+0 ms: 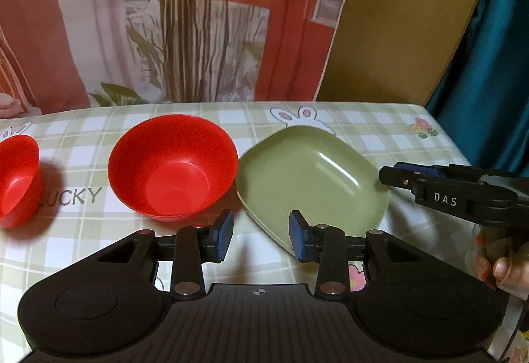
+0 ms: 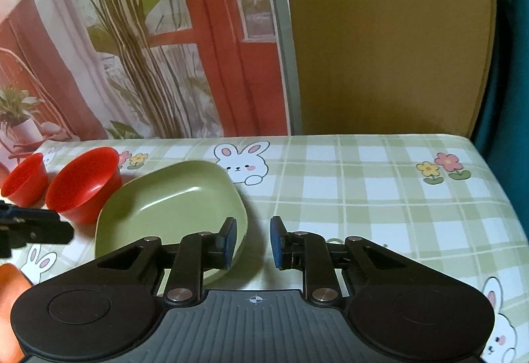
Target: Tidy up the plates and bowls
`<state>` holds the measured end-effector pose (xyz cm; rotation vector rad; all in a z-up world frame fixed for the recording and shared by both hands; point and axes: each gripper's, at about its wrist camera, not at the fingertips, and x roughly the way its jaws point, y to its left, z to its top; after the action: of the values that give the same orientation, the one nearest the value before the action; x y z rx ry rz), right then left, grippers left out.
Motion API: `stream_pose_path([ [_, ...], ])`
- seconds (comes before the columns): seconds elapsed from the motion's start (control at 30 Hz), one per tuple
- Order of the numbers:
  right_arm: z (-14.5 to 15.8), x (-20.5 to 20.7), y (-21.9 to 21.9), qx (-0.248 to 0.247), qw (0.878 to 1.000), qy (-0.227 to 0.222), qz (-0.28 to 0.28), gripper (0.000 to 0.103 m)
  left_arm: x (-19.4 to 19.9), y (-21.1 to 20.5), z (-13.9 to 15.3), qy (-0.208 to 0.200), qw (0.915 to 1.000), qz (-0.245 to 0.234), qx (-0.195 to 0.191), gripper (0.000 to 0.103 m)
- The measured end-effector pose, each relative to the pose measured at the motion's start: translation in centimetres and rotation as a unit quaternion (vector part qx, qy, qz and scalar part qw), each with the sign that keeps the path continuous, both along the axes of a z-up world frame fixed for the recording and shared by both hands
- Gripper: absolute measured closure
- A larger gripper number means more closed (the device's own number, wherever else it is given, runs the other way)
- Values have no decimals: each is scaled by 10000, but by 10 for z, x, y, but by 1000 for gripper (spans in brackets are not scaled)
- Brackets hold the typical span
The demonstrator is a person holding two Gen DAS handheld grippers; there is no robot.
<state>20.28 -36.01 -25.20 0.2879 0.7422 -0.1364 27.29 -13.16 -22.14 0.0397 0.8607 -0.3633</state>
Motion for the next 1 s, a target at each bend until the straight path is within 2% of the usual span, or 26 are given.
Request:
stream_pose_path([
  [0.57,-28,24,-1,239,9994,230,-10,84,34,-17,-32,482,9986,155,168,65],
  [0.6,-29,24,-1,260,9994,226,-8,84,35,-17,-34,508,9984,173,173,66],
  [0.67,-30,25,0,269,9994,225,8,89,35,-17,-35,498,9986,161,112,82],
  [0.73,-29,24,2,282,9994,201,46,94,34,-21,-34,457,9986,170,225,84],
  [0.83,-27,24,8,186,9996,199,124,95,32,-25,-32,354,9984,176,404,85],
  [1.0,-16,21,12,43,9998,183,117,95,26,-23,-25,340,9989,92,310,85],
])
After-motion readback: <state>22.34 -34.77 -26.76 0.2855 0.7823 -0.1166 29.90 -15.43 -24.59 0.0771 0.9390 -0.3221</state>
